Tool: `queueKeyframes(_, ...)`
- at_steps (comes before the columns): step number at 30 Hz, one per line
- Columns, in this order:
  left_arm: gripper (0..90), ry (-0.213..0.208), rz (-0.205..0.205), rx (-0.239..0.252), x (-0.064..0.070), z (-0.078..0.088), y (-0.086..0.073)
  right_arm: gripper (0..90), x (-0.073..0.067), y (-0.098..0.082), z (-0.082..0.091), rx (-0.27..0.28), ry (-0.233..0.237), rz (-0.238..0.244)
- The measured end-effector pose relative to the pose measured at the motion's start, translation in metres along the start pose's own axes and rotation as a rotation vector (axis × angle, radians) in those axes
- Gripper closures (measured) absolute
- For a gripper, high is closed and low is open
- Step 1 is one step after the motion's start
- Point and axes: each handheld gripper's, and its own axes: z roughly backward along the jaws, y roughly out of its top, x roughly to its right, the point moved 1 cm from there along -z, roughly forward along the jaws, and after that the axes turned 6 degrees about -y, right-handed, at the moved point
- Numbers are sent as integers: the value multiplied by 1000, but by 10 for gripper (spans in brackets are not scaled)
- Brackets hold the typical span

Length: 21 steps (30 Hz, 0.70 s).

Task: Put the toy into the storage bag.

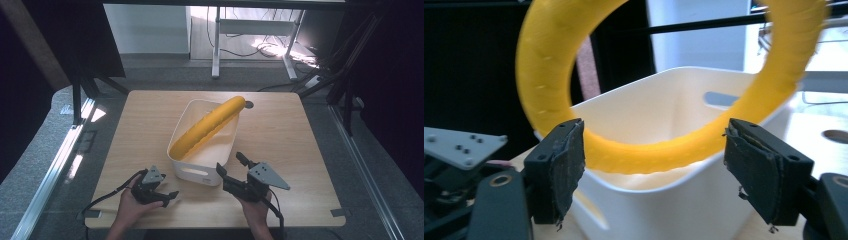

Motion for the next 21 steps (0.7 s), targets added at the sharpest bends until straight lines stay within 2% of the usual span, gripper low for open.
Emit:
queueKeyframes(1,211,0,0,0,0,0,0,256,0,0,0,0,0,0)
queueKeyframes(2,211,-1,1,-2,0,0,0,269,9,1,4,13,-9,5)
queueKeyframes(4,211,-2,0,-5,0,0,0,280,19,2,7,19,-13,25)
queueKeyframes(5,211,-2,0,-5,0,0,0,280,19,2,7,19,-13,25)
queueKeyframes(6,211,-2,0,-5,0,0,0,287,31,2,9,22,-30,34)
queueKeyframes(7,211,-2,0,-5,0,0,0,287,31,2,9,22,-30,34)
queueKeyframes(8,211,0,0,-3,0,0,0,290,44,0,11,17,-44,25)
queueKeyframes(10,211,0,0,-3,0,0,0,291,48,-1,12,14,-53,26)
queueKeyframes(12,211,0,0,-4,0,0,0,295,68,-7,13,-22,-68,41)
queueKeyframes(13,211,0,0,-4,0,0,0,295,68,-7,13,-22,-68,41)
queueKeyframes(14,211,1,0,-5,0,-1,0,296,79,-12,14,-43,-81,48)
queueKeyframes(15,211,1,0,-5,0,-1,0,296,85,-15,14,-55,-86,50)
queueKeyframes(17,211,1,1,-5,-1,-1,0,297,89,-18,14,-64,-94,45)
queueKeyframes(18,211,1,2,-5,-1,-1,0,298,97,-24,13,-82,-98,27)
queueKeyframes(19,211,1,2,-5,-1,-1,0,298,97,-24,13,-82,-98,27)
queueKeyframes(20,211,2,1,-6,-1,-1,0,299,104,-30,11,-105,-114,18)
queueKeyframes(21,211,2,1,-6,-1,-1,0,299,104,-30,11,-105,-114,18)
